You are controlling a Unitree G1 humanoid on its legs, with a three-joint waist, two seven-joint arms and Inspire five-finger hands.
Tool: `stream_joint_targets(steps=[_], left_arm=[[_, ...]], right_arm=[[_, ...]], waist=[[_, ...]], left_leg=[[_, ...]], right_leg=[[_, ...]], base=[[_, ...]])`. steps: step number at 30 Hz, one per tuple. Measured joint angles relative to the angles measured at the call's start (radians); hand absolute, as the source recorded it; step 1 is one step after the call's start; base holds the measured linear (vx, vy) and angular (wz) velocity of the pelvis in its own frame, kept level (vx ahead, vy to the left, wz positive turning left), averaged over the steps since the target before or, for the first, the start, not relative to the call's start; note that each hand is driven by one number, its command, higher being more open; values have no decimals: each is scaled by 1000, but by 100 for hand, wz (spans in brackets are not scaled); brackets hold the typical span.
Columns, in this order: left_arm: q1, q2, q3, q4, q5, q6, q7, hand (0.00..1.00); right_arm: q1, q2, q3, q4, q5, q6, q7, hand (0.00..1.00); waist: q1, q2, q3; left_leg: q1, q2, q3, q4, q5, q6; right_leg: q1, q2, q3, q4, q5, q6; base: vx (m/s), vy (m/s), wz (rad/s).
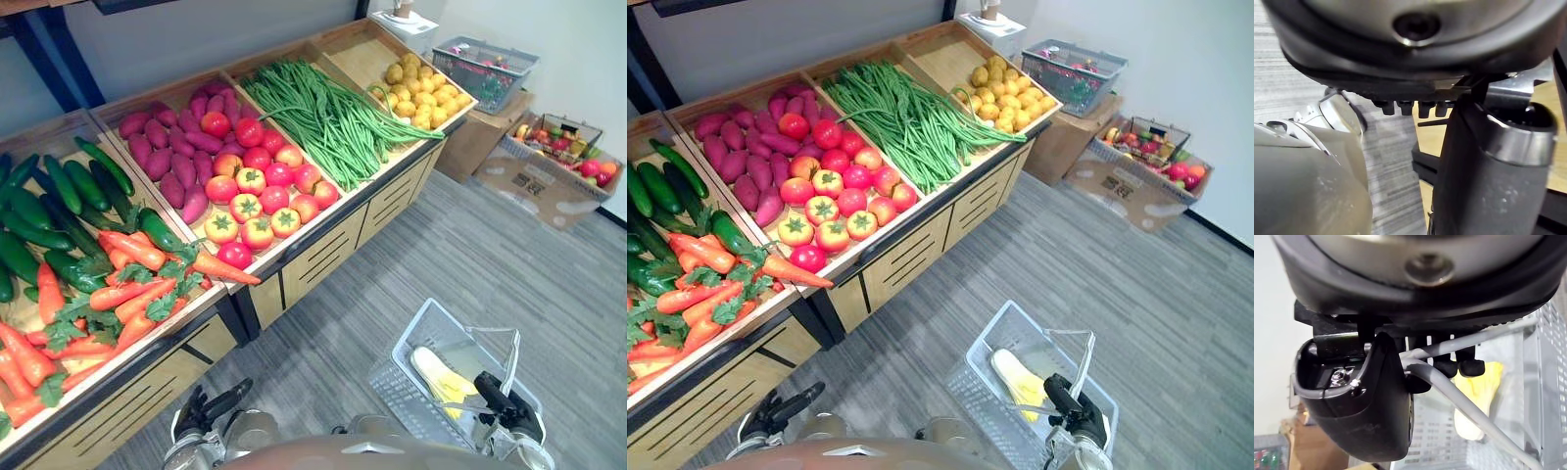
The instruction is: Pick vegetable in the basket
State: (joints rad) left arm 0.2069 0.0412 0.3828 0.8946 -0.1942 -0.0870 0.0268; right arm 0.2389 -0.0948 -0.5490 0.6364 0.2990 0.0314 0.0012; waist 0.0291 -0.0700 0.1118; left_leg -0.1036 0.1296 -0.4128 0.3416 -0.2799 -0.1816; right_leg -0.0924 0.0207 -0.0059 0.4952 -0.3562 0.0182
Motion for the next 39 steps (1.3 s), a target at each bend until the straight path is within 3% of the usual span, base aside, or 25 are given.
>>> stream_joint_targets(steps=[1,2,6,7,8,9,10,12,14,17,21,26,34,39], left_arm=[[2,1,9,2,-1,0,2,100],[-1,20,51,2,-50,0,12,100],[8,52,98,31,-81,1,35,100],[11,53,111,36,-82,2,37,100],[0,55,119,38,-87,3,37,100],[-29,53,131,40,-88,3,35,100],[-55,55,151,53,-100,3,42,100],[-74,54,190,53,-123,3,65,100],[-74,61,248,53,-153,3,87,100],[-84,87,294,36,-188,-1,120,100],[-99,134,351,-30,-233,-22,177,100],[-159,188,435,-173,-241,-44,235,100],[-209,415,606,-489,-314,-193,320,100],[-302,599,535,-501,-310,-194,293,100]], right_arm=[[0,3,0,1,2,0,0,0],[-15,16,1,110,3,-4,-2,0],[-73,17,15,204,2,-5,1,0],[-86,20,15,215,2,-5,2,0],[-79,26,7,222,2,-5,2,0],[-57,31,-20,221,4,-7,-1,0],[-57,33,-47,230,7,-9,-8,0],[-50,33,-69,243,24,-9,-14,0],[-32,32,-80,246,25,-10,-21,0],[-38,32,-80,246,23,-15,-21,0],[-42,33,-77,246,24,-17,-31,0],[-41,33,-52,245,24,-30,-34,0],[-12,27,-43,243,24,-61,-34,0],[0,23,-11,213,20,-58,-26,0]], waist=[[0,-3,-2],[-4,-40,-27],[4,-36,-30],[7,-42,-30],[0,-49,-30],[-35,-53,-28],[-46,-36,-15],[-59,-37,-2],[-50,-26,-2],[-49,-20,-10],[-47,-31,9],[-33,-36,11],[-31,-47,6],[-29,-44,6]], left_leg=[[-1,-1,-10,-1,5,1],[-8,-13,45,-53,111,12],[20,6,125,-156,192,1],[22,1,163,-185,228,15],[26,1,245,-247,298,46],[10,13,460,-268,319,97],[5,41,653,-246,309,118],[27,51,739,-283,343,113],[60,22,718,-345,404,107],[71,-16,709,-434,442,116],[60,-45,710,-434,437,128],[60,-52,721,-433,434,133],[44,-67,713,-432,434,131],[57,-61,699,-429,434,132]], right_leg=[[8,1,-13,7,-2,-1],[77,-21,-47,-26,-1,-3],[119,-15,-52,-59,0,-3],[121,-24,-59,-68,1,-6],[132,-43,-96,-107,18,-17],[156,-57,-175,-189,44,-23],[189,-67,-237,-235,51,-24],[219,-83,-293,-244,56,-14],[241,-94,-298,-259,62,-4],[235,-113,-296,-286,70,12],[237,-139,-289,-305,86,37],[233,-146,-280,-317,92,43],[244,-134,-274,-362,103,36],[258,-123,-232,-356,121,41]], base=[[284,-235,202],[213,-172,218],[27,-59,82],[5,-18,45],[-19,-33,115],[-42,-48,170],[-51,-35,162],[-9,23,112],[-16,120,50],[-7,161,23],[-4,129,5],[-8,46,-5],[77,-20,4],[93,-33,17]])
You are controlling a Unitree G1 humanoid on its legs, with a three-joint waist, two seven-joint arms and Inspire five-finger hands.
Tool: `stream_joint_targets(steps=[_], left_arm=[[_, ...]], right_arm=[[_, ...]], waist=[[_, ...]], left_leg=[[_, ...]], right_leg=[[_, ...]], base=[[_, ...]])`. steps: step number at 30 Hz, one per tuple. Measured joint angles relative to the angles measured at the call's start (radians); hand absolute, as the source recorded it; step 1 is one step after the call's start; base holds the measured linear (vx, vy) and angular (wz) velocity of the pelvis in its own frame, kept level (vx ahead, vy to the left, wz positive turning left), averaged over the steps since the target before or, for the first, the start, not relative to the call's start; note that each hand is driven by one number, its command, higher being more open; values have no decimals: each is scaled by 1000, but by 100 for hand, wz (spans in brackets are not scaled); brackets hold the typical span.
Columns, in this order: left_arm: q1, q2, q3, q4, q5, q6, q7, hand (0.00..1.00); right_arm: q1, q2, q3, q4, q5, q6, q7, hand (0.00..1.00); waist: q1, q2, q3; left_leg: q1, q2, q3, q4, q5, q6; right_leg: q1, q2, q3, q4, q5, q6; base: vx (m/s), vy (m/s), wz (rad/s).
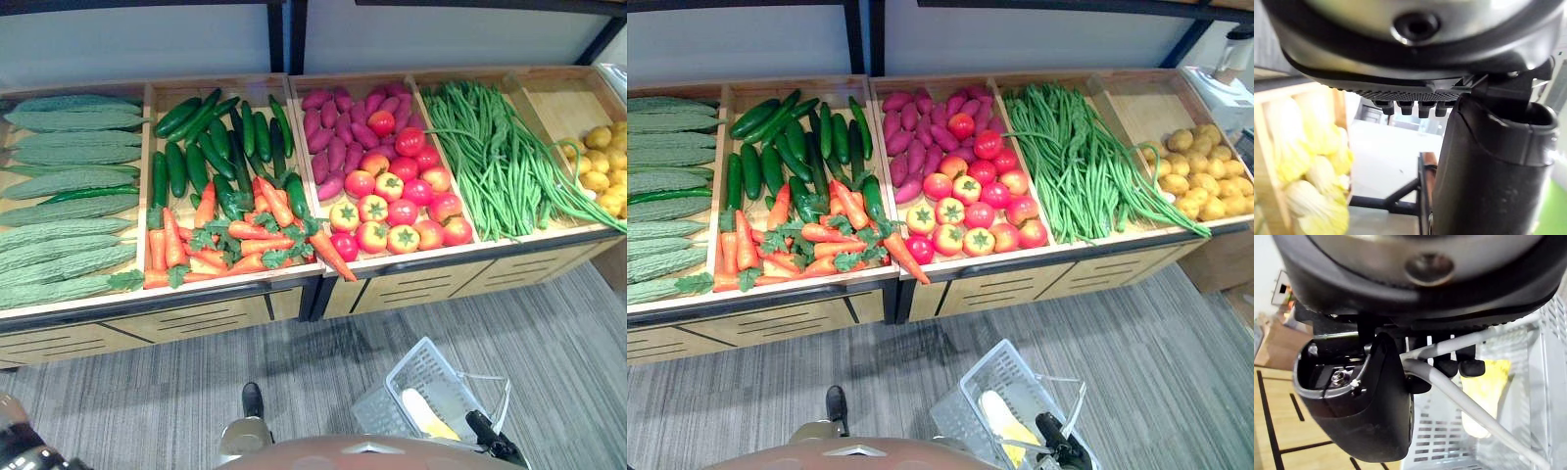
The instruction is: Pick vegetable in the basket
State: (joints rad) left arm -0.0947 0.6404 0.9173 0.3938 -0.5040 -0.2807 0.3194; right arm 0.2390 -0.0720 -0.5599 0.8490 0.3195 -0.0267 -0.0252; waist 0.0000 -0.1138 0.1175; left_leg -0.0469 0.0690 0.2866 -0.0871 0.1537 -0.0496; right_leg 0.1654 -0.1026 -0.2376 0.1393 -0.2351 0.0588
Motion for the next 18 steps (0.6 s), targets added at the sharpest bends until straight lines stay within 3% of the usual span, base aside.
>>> stream_joint_targets(steps=[6,9,13,18], left_arm=[[-135,112,-269,40,1,14,-145,100],[-195,125,-384,41,5,25,-206,100],[-234,125,-470,41,5,43,-246,100],[-236,122,-491,45,5,44,-262,100]], right_arm=[[3,-18,71,-157,-2,-3,37,0],[3,-25,123,-199,-44,-9,53,0],[17,-25,158,-208,-80,-8,67,0],[64,-24,163,-221,-110,-7,84,0]], waist=[[-7,5,-4],[-25,11,-6],[-37,23,-6],[-58,39,-9]], left_leg=[[22,16,24,1,0,0],[21,18,42,1,0,0],[21,17,60,1,1,0],[21,17,67,0,8,3]], right_leg=[[-1,5,46,1,18,1],[-12,3,68,0,18,1],[-26,2,100,-1,18,1],[-32,-1,112,0,18,1]], base=[[9,-18,-17],[-56,-2,-23],[-62,4,-23],[-69,4,-6]])
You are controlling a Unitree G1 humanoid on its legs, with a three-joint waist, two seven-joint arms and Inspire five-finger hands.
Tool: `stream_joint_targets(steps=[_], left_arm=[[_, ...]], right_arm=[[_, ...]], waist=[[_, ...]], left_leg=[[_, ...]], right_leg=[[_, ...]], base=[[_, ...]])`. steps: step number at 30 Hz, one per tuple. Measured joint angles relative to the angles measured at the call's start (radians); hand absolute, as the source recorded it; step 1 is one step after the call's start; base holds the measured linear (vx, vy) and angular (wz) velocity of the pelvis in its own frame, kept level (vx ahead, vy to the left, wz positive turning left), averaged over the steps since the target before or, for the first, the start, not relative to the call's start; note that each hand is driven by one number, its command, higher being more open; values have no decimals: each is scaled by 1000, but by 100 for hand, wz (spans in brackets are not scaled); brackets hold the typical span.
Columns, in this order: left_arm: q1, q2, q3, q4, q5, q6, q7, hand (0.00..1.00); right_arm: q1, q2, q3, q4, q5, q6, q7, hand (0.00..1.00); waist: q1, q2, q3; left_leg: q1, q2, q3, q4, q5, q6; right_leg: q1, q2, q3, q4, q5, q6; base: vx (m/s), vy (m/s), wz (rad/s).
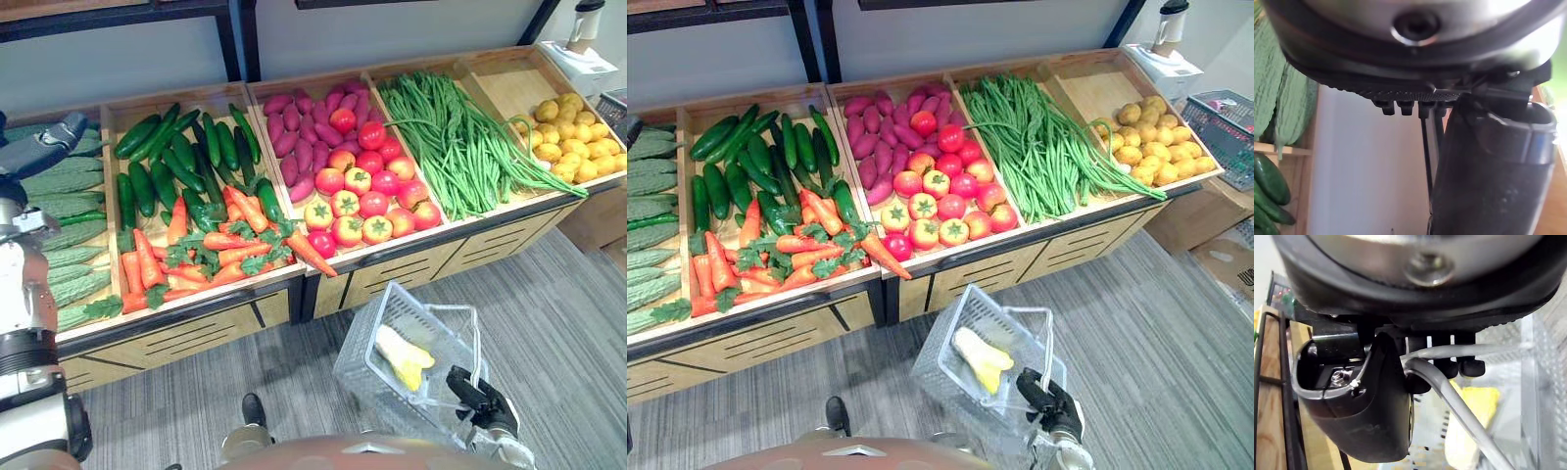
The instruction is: Pick vegetable in the basket
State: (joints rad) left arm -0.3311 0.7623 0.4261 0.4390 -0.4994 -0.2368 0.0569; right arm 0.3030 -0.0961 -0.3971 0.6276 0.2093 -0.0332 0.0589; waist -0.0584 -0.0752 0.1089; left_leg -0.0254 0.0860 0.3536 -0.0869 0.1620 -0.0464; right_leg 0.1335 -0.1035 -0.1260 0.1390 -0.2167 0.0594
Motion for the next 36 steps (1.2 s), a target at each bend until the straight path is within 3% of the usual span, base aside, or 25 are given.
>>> stream_joint_targets(steps=[9,13,20,28,36], left_arm=[[-23,-59,-62,110,2,37,-24,100],[-18,-89,-68,110,41,45,-35,100],[16,-110,-98,110,84,51,-51,100],[55,-130,-160,110,192,105,-84,100],[55,-102,-281,91,397,109,-189,100]], right_arm=[[61,18,-16,2,-9,4,-5,0],[73,17,-13,2,-8,4,-2,0],[72,17,-5,2,-10,4,1,0],[54,17,7,2,-45,4,18,0],[42,17,19,-8,-46,3,47,0]], waist=[[-10,39,-6],[-24,40,-5],[-27,32,-2],[-25,20,-1],[-27,49,14]], left_leg=[[0,14,17,-5,24,3],[-4,19,18,-5,15,-6],[-12,7,25,-5,5,6],[1,-7,26,-1,9,12],[3,7,38,-5,10,9]], right_leg=[[-20,3,22,4,2,-1],[-28,1,25,7,3,2],[-27,-11,31,-17,11,16],[-9,-17,34,-23,22,31],[-19,-16,49,-22,25,26]], base=[[-117,15,-10],[-96,42,-3],[15,32,-1],[96,-8,0],[-15,-4,-7]])
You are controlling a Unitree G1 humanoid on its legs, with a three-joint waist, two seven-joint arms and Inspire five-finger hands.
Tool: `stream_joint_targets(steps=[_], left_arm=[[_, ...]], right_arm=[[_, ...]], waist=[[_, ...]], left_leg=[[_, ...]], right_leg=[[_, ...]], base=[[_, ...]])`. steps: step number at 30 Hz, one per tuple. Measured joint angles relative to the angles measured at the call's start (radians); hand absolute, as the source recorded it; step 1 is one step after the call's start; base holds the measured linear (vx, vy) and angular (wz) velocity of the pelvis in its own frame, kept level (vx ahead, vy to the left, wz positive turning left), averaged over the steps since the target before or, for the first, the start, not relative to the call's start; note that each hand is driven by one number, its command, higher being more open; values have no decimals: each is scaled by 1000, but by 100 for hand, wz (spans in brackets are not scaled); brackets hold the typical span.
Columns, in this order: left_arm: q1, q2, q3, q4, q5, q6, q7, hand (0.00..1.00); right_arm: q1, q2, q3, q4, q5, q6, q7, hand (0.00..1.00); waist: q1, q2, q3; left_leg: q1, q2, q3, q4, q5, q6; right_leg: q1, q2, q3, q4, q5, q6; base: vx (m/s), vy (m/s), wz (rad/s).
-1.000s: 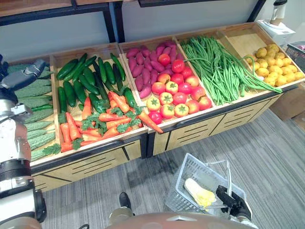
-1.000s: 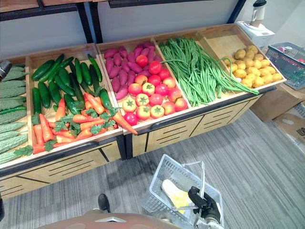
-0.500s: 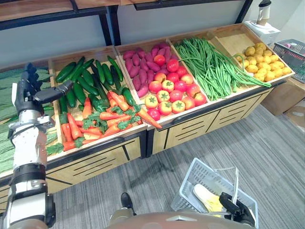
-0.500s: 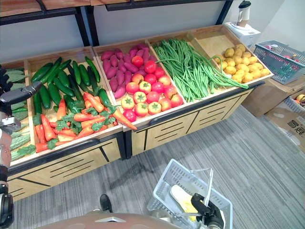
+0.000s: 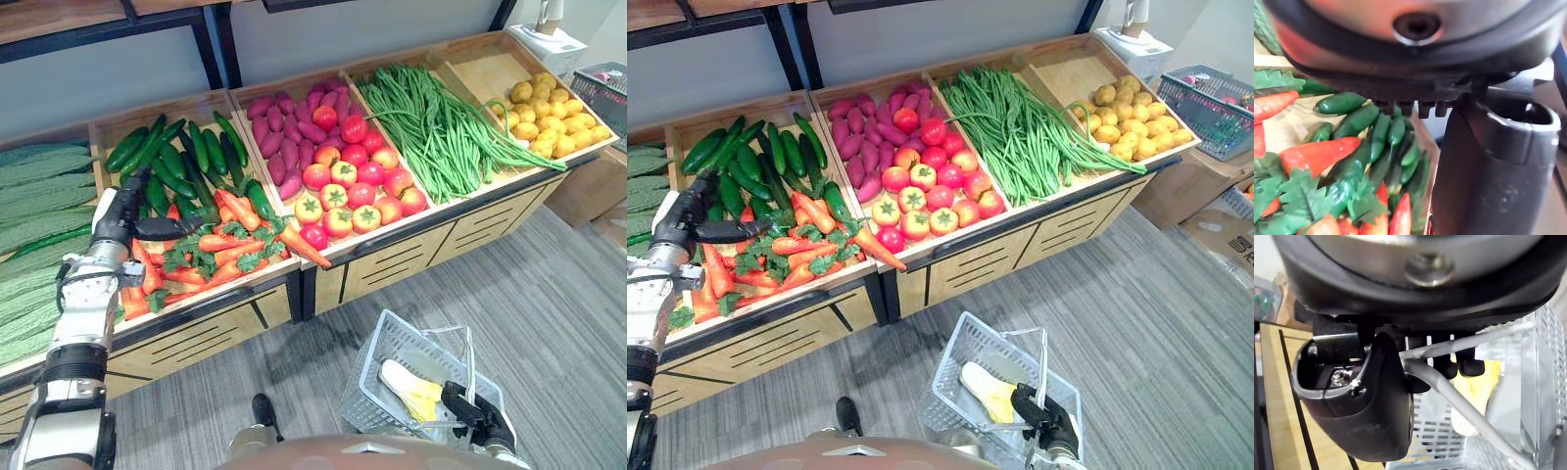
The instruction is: Pick vegetable in the basket
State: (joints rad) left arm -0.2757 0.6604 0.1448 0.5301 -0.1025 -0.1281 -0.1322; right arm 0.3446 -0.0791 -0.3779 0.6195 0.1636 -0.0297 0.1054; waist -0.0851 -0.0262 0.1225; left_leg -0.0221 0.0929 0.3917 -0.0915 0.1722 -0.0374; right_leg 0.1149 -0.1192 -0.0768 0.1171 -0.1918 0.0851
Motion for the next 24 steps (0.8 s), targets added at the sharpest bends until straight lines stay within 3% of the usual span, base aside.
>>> stream_joint_targets(steps=[7,15,24], left_arm=[[12,102,-95,-64,184,-15,-84,100],[55,179,-185,-67,340,-65,-100,100],[76,187,-242,-79,432,-112,-100,100]], right_arm=[[3,0,17,-2,-1,0,23,0],[3,-5,39,-4,-4,-3,41,0],[2,-43,97,-7,-40,-7,66,0]], waist=[[0,0,1],[0,-7,4],[-6,-7,6]], left_leg=[[0,3,12,0,-8,-5],[-2,0,24,0,-12,-4],[3,3,38,3,-12,-6]], right_leg=[[-10,0,9,-4,0,-1],[-8,-2,22,-19,4,1],[-9,2,33,-23,5,0]], base=[[-37,12,-6],[48,-1,-3],[44,-14,-5]])
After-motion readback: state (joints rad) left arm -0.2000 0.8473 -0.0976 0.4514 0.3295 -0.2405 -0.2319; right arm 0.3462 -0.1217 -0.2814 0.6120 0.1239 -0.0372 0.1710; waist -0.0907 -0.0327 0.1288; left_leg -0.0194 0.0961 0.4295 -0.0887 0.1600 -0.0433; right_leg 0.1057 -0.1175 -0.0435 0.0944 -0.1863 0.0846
